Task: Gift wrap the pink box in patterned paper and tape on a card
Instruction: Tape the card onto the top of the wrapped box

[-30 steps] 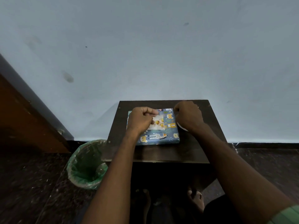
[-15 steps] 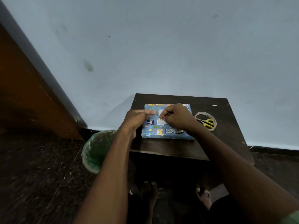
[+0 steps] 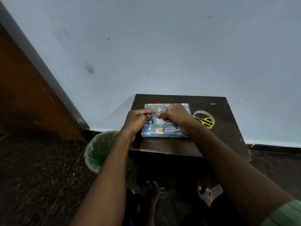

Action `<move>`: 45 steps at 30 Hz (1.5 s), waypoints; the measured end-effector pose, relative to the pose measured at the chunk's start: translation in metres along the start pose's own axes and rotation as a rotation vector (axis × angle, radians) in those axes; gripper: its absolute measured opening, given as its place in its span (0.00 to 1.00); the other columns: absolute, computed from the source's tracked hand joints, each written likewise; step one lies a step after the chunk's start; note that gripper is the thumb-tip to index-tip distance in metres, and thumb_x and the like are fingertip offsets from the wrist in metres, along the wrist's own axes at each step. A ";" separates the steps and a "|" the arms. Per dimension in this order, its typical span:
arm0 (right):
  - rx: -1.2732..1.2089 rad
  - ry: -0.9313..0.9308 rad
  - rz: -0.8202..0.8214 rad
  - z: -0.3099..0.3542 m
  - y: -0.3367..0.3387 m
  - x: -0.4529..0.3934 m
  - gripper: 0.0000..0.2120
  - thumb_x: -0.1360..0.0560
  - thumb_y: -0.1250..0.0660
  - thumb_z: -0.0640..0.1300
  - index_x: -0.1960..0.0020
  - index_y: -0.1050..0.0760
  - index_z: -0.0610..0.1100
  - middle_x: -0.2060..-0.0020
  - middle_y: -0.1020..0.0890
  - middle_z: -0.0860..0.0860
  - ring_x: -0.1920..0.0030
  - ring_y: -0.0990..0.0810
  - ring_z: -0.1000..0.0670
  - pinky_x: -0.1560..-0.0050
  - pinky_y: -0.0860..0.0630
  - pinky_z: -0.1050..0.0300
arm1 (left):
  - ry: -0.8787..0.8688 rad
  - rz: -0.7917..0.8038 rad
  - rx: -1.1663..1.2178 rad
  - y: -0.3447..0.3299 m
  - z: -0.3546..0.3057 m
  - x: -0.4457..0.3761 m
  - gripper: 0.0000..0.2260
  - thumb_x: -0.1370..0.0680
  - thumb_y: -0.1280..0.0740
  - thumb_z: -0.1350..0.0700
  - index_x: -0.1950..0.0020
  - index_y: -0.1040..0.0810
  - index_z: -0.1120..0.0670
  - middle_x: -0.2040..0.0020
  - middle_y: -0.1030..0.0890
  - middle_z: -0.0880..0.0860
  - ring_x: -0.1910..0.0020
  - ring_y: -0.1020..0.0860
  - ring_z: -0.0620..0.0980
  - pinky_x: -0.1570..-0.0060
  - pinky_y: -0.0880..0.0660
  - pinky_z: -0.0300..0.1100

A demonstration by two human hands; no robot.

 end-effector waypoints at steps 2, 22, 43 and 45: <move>0.037 0.001 -0.003 0.001 0.000 0.001 0.08 0.28 0.25 0.32 0.56 0.18 0.26 0.70 0.24 0.43 0.69 0.30 0.51 0.72 0.30 0.63 | -0.030 -0.021 -0.063 0.001 -0.001 -0.002 0.16 0.21 0.31 0.65 0.50 0.09 0.47 0.48 0.11 0.46 0.46 0.14 0.46 0.46 0.17 0.42; 0.372 0.093 -0.085 -0.003 0.012 -0.006 0.08 0.30 0.26 0.31 0.55 0.13 0.41 0.65 0.15 0.49 0.65 0.19 0.49 0.63 0.21 0.53 | 0.074 0.012 -0.070 0.000 0.005 -0.016 0.08 0.25 0.20 0.55 0.55 0.11 0.60 0.56 0.11 0.56 0.53 0.12 0.57 0.47 0.15 0.52; 0.577 0.124 -0.077 -0.003 0.001 -0.006 0.15 0.31 0.24 0.40 0.59 0.20 0.27 0.71 0.28 0.45 0.68 0.34 0.50 0.67 0.37 0.55 | 0.057 -0.081 -0.339 -0.001 0.007 -0.016 0.04 0.28 0.20 0.56 0.61 0.10 0.55 0.62 0.12 0.52 0.57 0.12 0.52 0.52 0.17 0.47; 0.609 0.122 -0.101 -0.001 0.000 -0.006 0.14 0.32 0.24 0.40 0.61 0.20 0.27 0.71 0.29 0.45 0.68 0.33 0.50 0.67 0.36 0.55 | 0.038 -0.097 -0.405 -0.001 0.005 -0.014 0.04 0.29 0.21 0.54 0.63 0.11 0.53 0.63 0.12 0.49 0.57 0.13 0.50 0.53 0.18 0.46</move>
Point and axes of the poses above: each hand's wrist, its own x-axis away from the middle knuckle, its own y-axis out of the back of the hand, z = x × y, the point moved 6 cm from there along -x, towards the middle knuckle
